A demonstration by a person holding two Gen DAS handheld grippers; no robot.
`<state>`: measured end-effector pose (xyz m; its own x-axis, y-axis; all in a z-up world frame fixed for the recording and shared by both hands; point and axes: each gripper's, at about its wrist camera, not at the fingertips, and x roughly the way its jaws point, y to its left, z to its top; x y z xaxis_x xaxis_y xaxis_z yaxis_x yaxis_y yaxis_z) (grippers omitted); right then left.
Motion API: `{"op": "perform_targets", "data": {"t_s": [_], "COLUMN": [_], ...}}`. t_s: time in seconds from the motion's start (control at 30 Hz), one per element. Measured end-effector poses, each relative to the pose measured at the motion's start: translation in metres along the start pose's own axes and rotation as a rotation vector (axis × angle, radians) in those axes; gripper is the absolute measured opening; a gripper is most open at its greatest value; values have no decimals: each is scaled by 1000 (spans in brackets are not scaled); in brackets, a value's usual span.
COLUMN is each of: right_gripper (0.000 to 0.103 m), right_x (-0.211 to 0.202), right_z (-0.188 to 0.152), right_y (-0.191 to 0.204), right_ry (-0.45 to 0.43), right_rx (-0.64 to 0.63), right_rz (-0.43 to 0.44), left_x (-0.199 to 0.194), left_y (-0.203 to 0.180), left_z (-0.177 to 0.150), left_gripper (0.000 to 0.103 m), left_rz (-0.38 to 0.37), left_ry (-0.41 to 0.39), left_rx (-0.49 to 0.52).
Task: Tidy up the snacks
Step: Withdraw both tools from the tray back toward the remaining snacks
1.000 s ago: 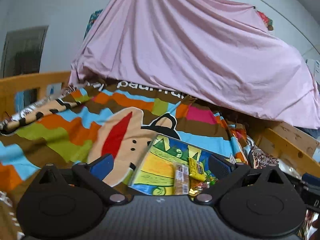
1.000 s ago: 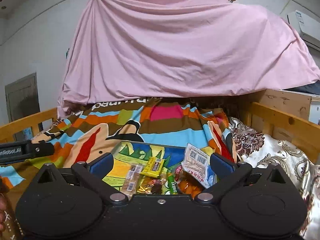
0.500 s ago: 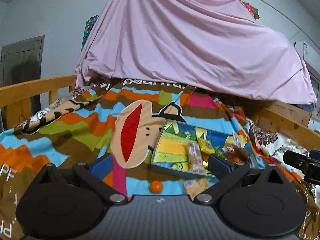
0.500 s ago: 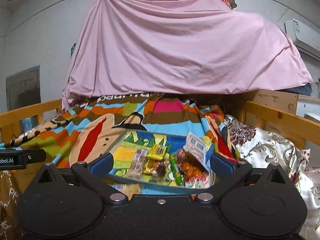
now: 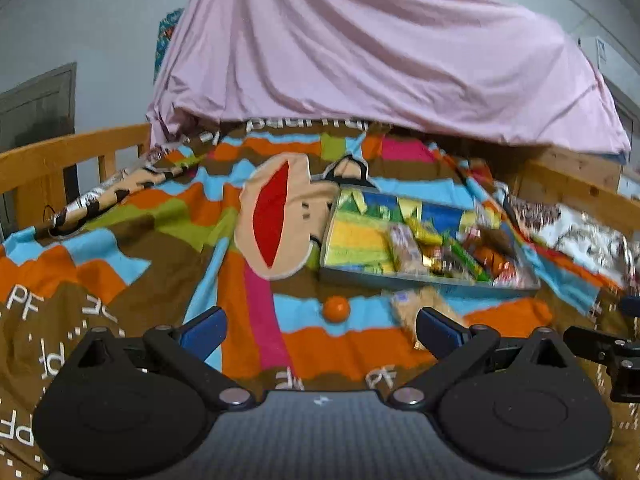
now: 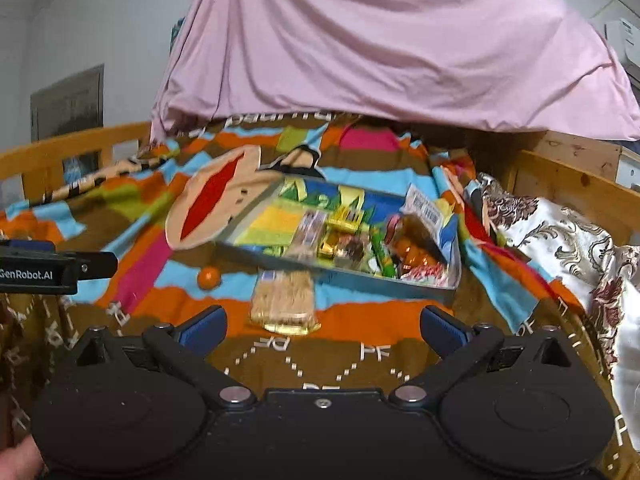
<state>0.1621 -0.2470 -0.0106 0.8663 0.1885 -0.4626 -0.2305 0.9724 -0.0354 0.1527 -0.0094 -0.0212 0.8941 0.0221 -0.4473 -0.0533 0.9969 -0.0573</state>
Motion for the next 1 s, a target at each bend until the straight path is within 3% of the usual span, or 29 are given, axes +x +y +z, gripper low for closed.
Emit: {"op": "perform_targets", "data": {"t_s": [0.4,0.7,1.0], "right_gripper": [102,102,102], "right_x": [34,57,85], "right_z": [-17,-22,-22], "right_y": [11,16,28], "right_ry": [55,45,48], "right_rx": [-23,20,-18], "right_rz": [6,25,44], "left_x": [48,99,132], "left_y": [6,7,13], "left_z": [-5,-1,7], "left_gripper": [103,103,103], "left_rz": [-36,-73,-116], "left_ry": [132,165,174], "left_rx": [34,34,24]}}
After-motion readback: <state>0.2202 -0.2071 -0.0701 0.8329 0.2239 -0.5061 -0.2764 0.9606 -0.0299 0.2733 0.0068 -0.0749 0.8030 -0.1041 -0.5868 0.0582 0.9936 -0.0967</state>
